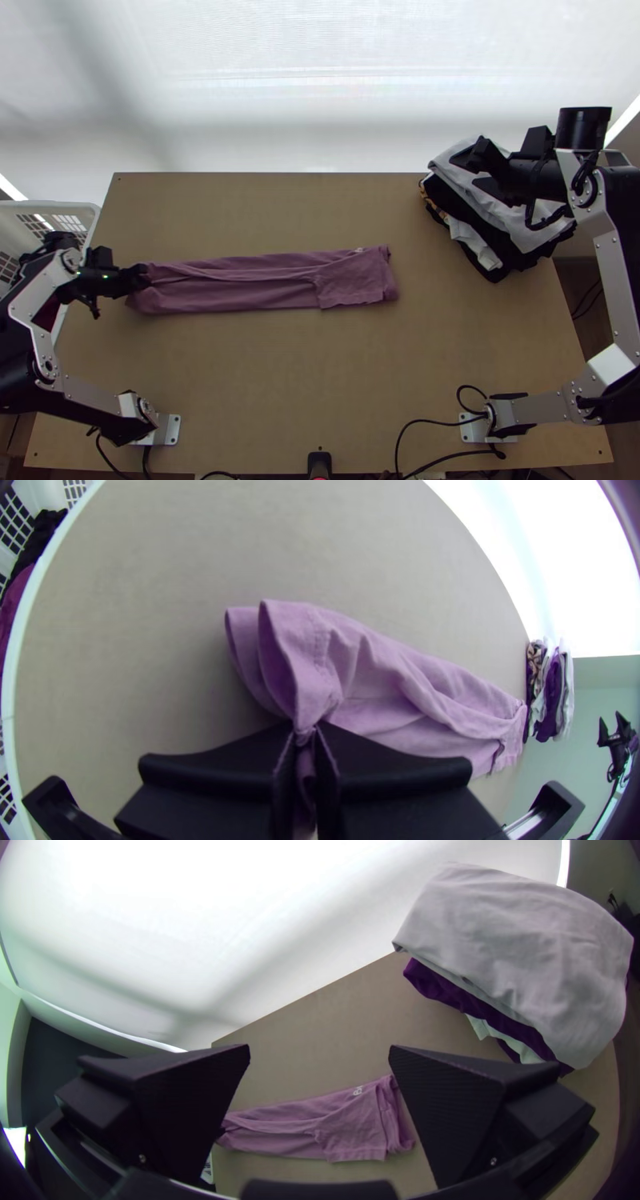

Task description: Fold the t-shirt

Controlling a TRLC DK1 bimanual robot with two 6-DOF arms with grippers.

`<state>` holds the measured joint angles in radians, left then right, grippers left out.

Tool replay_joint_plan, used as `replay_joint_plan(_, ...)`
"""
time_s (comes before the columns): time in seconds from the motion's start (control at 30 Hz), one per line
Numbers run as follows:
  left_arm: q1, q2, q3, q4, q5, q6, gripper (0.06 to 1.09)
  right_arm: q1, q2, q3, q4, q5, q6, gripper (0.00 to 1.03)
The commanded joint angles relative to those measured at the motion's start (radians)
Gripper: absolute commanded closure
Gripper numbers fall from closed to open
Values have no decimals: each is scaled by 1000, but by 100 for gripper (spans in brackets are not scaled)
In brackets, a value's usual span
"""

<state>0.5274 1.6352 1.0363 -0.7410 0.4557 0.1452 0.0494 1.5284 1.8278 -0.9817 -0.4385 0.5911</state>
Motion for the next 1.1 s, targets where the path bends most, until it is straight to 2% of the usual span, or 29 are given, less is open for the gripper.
replay_joint_plan(0.0,29,5,103,-123,23,45,105,-2,-17,-5,-8,-9,1,5)
replay_joint_plan(0.1,-23,-67,160,-205,95,-9,105,0,-22,-24,-8,-9,-8,5)
replay_joint_plan(0.27,-250,-183,209,-210,93,-182,105,4,-25,-45,-5,-9,-11,5)
replay_joint_plan(0.5,-543,-173,320,-176,92,-409,105,0,-31,-55,-3,-11,-11,5)
replay_joint_plan(0.67,-665,-136,373,-152,78,-481,105,-5,-40,-90,0,-9,-22,5)
replay_joint_plan(1.07,-814,-52,450,-64,66,-618,105,-13,-60,-130,8,-9,-20,5)
